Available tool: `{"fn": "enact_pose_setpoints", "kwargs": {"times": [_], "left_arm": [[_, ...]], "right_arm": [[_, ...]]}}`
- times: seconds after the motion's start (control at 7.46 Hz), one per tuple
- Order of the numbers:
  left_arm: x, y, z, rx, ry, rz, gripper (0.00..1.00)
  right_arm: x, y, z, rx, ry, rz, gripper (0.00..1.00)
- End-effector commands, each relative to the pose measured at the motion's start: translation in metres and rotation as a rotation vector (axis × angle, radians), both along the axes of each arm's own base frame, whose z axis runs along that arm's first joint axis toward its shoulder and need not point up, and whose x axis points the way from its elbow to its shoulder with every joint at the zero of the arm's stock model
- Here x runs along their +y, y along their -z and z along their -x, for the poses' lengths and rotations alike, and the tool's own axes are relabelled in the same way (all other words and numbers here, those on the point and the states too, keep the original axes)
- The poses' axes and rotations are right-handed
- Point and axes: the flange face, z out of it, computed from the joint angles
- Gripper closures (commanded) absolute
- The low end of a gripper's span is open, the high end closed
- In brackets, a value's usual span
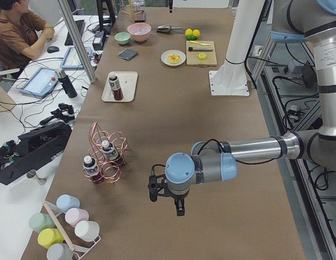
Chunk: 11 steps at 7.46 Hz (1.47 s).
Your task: Place donut on tray
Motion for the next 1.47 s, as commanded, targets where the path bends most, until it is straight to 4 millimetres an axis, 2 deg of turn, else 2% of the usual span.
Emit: {"fn": "enact_pose_setpoints", "kwargs": {"times": [0.0,0.4,0.54,0.67,0.8,1.07,1.34], "left_arm": [[0.000,0.001,0.000,-0.001,0.002,-0.001,0.02],[0.000,0.001,0.000,0.000,0.001,-0.001,0.02],[-0.001,0.002,0.000,0.000,0.001,-0.004,0.02],[-0.001,0.002,0.000,0.000,0.001,-0.004,0.02],[-0.001,0.003,0.000,0.000,0.001,-0.005,0.02],[-0.002,0.003,-0.001,0.000,-0.001,-0.006,0.02],[-0.002,0.003,0.000,0.000,0.001,-0.007,0.02]], "right_arm": [[0.002,-0.002,0.001,0.000,0.005,0.003,0.00],[0.003,-0.001,0.001,-0.001,0.012,-0.006,0.00],[0.001,0.005,0.003,-0.004,0.007,-0.011,0.00],[-0.003,0.025,0.018,-0.053,0.019,-0.016,0.00],[-0.015,0.058,0.056,-0.098,-0.005,0.023,0.00],[-0.040,0.127,0.151,-0.157,-0.051,0.033,0.00],[-0.048,0.181,0.238,-0.164,-0.084,0.063,0.00]]}}
